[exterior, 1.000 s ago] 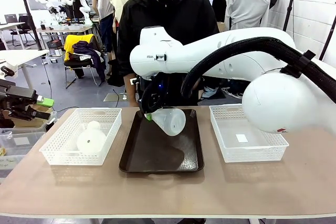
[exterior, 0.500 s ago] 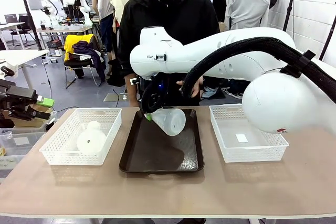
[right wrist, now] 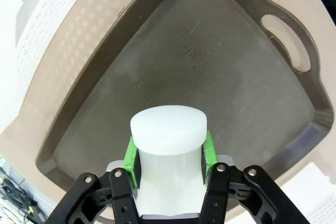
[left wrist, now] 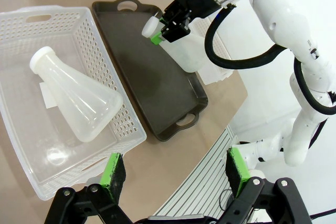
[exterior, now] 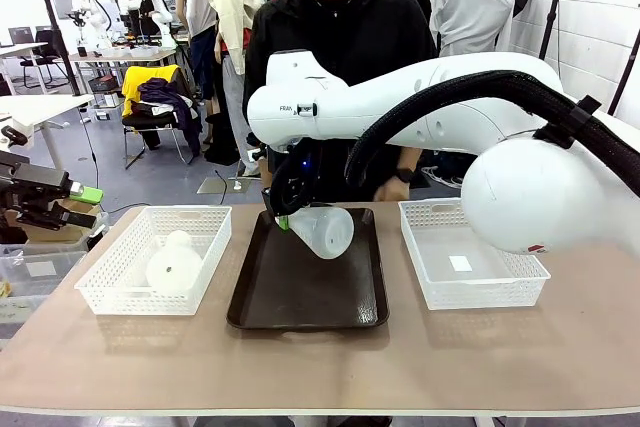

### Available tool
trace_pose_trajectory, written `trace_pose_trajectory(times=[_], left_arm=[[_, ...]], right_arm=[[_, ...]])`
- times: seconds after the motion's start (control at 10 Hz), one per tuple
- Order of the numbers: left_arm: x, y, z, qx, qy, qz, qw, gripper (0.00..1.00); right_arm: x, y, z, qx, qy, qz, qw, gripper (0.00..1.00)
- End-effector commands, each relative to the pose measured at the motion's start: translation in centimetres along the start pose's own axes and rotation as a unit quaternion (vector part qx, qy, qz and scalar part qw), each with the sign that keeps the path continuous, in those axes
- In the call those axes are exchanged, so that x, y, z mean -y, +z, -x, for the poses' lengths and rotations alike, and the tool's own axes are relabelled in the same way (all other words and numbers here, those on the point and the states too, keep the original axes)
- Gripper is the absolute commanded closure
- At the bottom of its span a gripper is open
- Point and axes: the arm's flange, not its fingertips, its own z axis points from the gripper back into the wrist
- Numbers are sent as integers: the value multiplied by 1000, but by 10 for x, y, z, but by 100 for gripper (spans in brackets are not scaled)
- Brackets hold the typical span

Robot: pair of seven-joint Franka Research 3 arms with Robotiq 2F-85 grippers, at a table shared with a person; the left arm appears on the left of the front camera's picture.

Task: Prepare the laboratory tools.
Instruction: Place the picked Big flask upright in the Handle tray as instructed by the person.

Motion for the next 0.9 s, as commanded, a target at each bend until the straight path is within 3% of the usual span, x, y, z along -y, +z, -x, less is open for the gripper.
trace_pose_trajectory(times=[0.0, 0.6, 0.8], left_arm=[[0, 1, 0, 3, 1, 2, 1000, 0], [0, 1, 0, 3, 1, 2, 1000, 0], [0, 1, 0, 3, 1, 2, 1000, 0]], right_arm=[[-1, 5, 0, 2, -1, 5, 1000, 100], [0, 0, 0, 0, 0, 0, 1000, 100], [-10, 35, 27, 53, 33, 1, 998, 100]])
